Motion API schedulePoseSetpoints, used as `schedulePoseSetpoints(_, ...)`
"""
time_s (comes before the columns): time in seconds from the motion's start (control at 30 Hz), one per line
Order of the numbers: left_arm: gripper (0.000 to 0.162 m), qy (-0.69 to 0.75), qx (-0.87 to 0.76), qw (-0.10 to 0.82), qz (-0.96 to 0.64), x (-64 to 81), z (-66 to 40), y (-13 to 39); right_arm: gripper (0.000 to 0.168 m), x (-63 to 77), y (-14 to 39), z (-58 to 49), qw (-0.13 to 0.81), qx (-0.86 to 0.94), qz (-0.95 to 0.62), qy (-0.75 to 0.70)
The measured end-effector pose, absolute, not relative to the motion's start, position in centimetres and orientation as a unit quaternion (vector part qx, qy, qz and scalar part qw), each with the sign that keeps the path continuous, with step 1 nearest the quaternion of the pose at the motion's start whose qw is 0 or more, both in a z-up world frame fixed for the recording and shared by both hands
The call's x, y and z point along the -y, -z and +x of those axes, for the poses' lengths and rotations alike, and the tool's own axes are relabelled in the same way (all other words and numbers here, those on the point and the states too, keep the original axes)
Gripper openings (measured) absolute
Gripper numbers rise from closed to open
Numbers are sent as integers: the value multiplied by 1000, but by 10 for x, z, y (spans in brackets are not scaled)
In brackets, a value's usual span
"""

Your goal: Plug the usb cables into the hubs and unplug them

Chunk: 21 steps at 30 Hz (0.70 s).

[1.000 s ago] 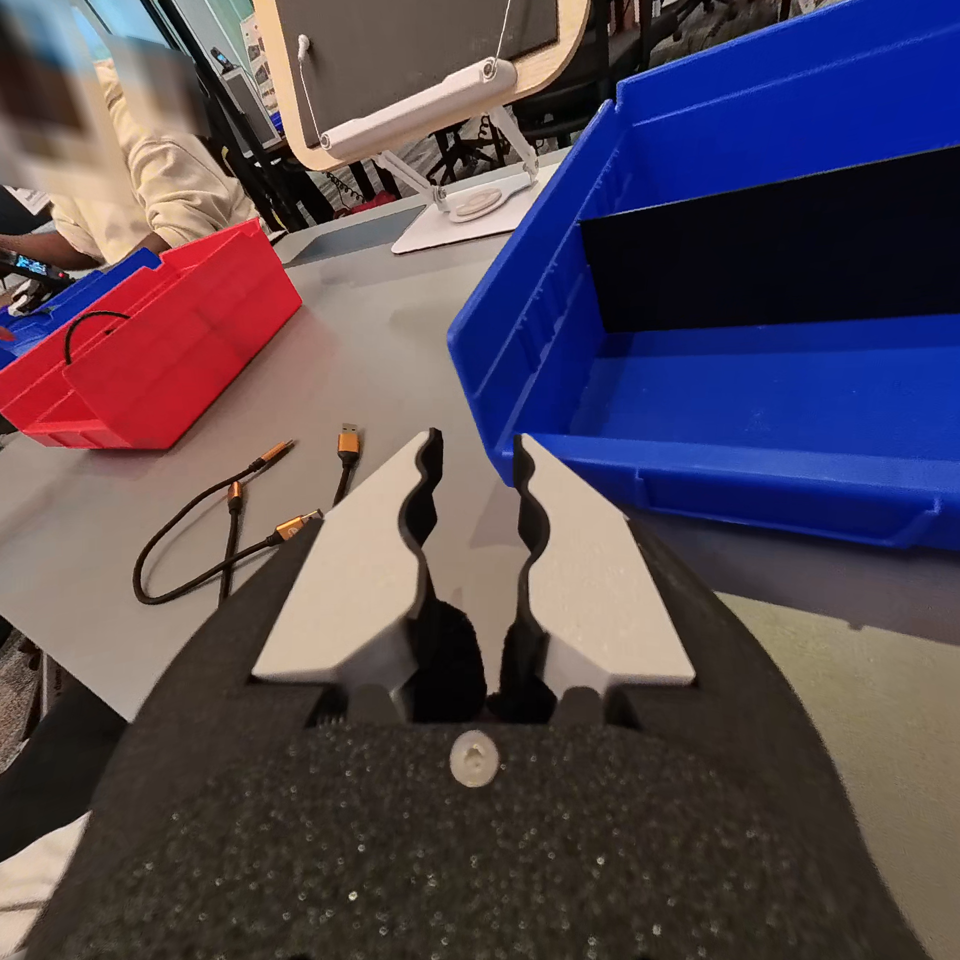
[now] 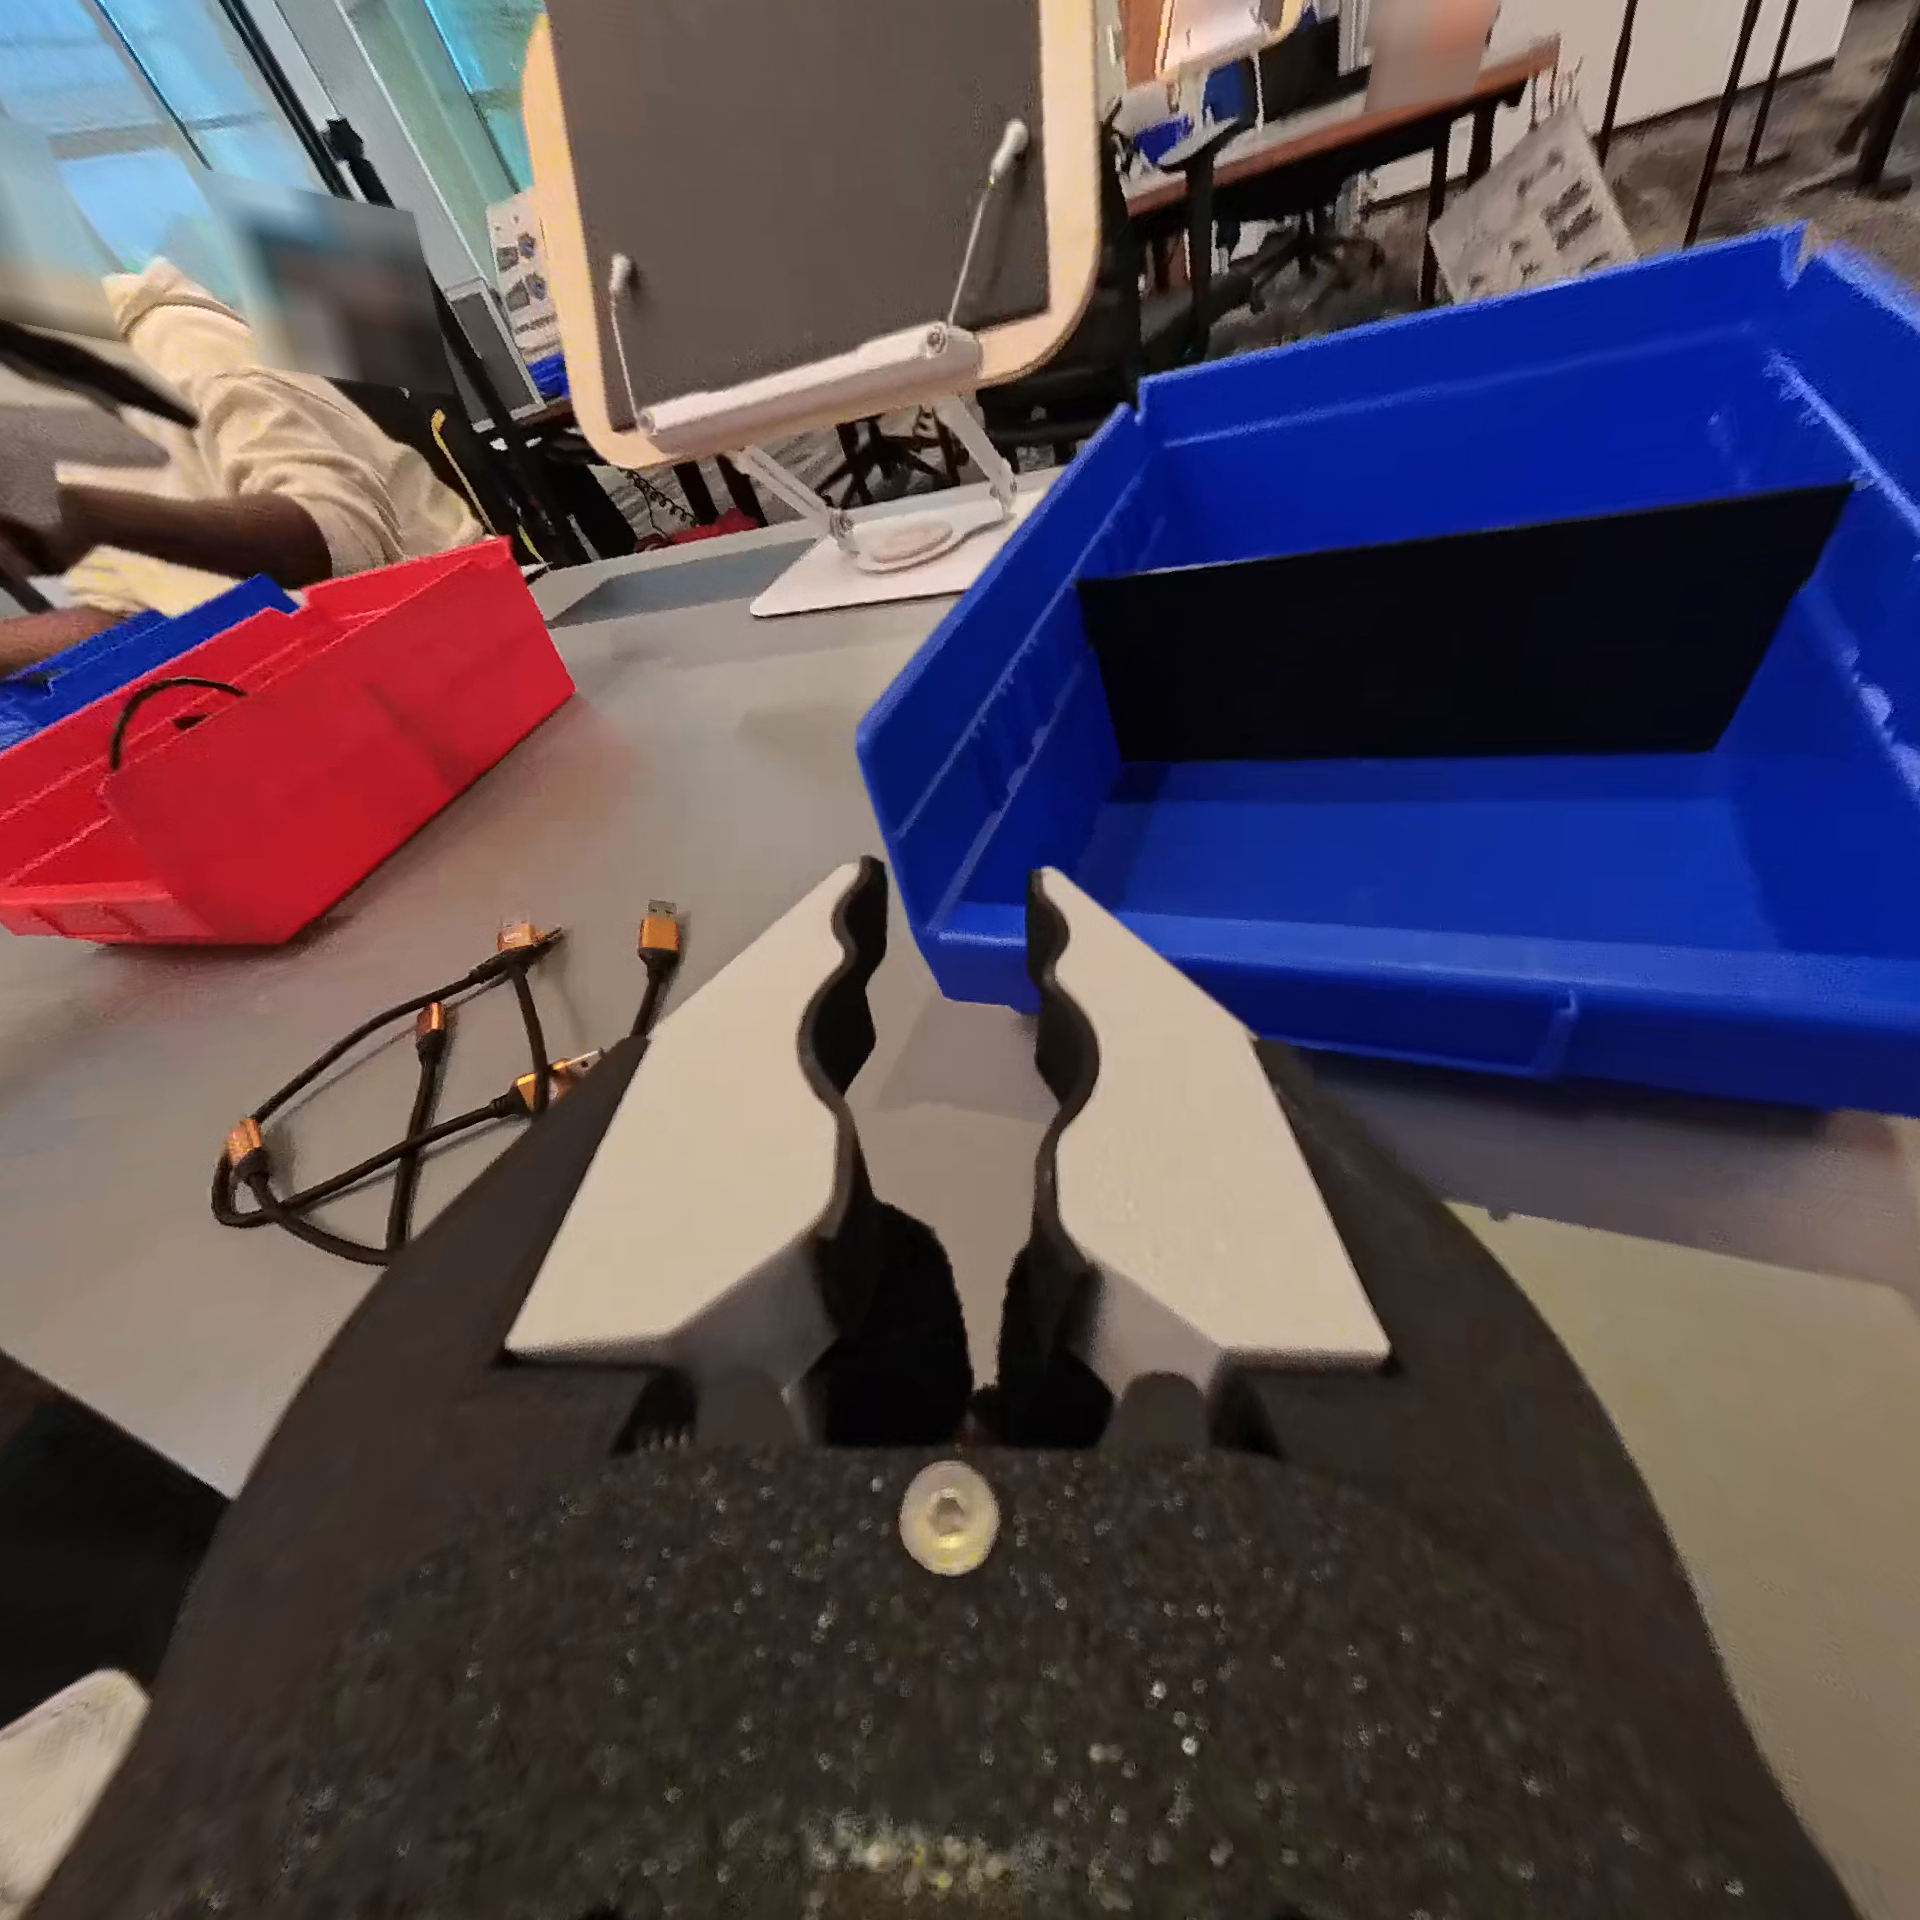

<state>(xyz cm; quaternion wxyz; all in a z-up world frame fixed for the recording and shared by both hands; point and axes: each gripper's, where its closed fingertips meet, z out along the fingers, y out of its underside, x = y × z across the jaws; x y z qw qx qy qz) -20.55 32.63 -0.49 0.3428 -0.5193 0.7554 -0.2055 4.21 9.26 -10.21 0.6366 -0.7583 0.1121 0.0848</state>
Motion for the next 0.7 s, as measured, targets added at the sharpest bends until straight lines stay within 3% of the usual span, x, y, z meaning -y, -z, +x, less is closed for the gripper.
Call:
schedulePoseSetpoints(0.17,20,113,-697,342,-620,-438,-286,6,25,-103,101,32,644,-99,-751,-107)
schedulePoseSetpoints(0.37,32,2,-758,229,-611,-499,-315,92,25,-123,95,11,657,-47,-743,-123)
schedulePoseSetpoints(0.7,45,-7,-817,105,-567,-519,-299,187,27,-128,79,-30,682,32,-702,-201)
